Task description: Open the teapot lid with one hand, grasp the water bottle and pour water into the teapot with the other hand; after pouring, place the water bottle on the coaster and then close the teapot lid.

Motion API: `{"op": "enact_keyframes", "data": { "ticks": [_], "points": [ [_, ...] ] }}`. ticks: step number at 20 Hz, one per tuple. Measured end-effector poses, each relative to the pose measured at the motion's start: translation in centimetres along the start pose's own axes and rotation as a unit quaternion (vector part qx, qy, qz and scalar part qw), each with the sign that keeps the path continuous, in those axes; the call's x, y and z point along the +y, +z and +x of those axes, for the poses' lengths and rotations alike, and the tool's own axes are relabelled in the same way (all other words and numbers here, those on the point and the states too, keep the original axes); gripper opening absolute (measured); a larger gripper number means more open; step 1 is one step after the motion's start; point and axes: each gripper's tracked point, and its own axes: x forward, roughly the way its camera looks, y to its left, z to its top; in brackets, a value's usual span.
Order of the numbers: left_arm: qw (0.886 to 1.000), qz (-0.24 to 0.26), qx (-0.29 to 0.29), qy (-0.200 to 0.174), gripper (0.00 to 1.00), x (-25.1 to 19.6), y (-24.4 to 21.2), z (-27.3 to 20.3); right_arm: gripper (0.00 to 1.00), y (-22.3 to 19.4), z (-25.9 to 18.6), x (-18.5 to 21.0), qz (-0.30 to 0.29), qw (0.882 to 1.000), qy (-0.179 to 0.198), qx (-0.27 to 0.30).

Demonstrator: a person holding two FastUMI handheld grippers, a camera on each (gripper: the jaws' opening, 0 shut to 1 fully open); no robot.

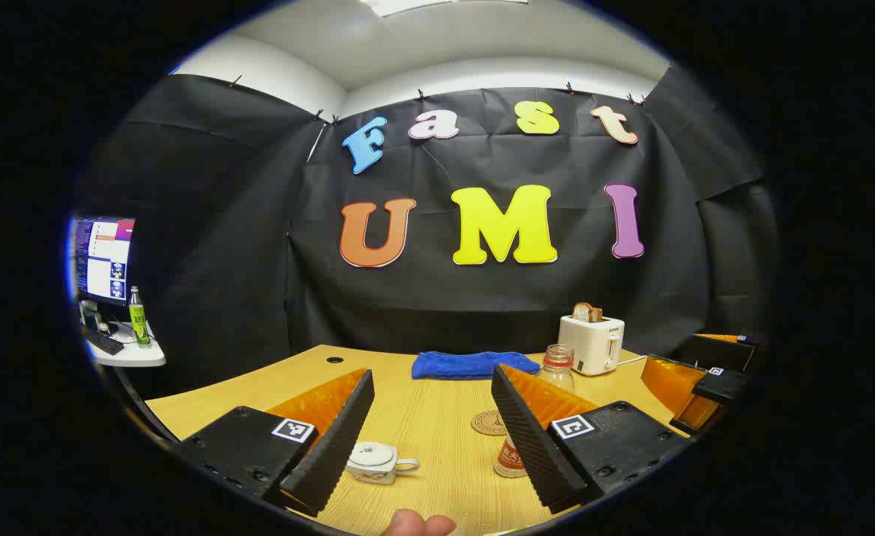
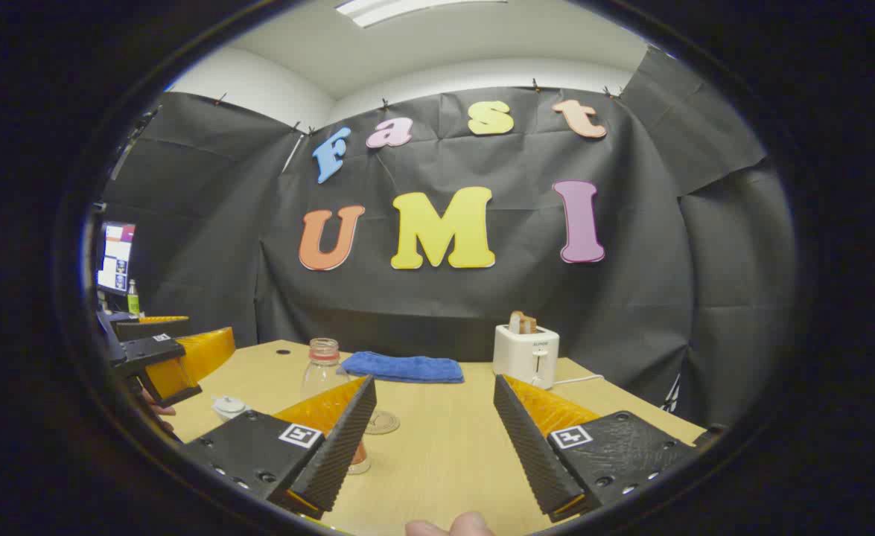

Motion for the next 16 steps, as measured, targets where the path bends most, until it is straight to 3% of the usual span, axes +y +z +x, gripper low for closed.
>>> {"op": "enact_keyframes", "data": {
  "ticks": [1,16],
  "points": [
    [1.0,0.003,0.001,0.0,0.99,-0.01,0.0,0.07,0.95,-0.08,0.12,-0.1,-0.002,1.0,-0.002,0.002],
    [1.0,0.009,-0.001,0.001,0.99,0.17,-0.04,0.05,0.97,-0.12,0.2,0.61,0.005,1.0,0.006,0.002]
  ]
}}
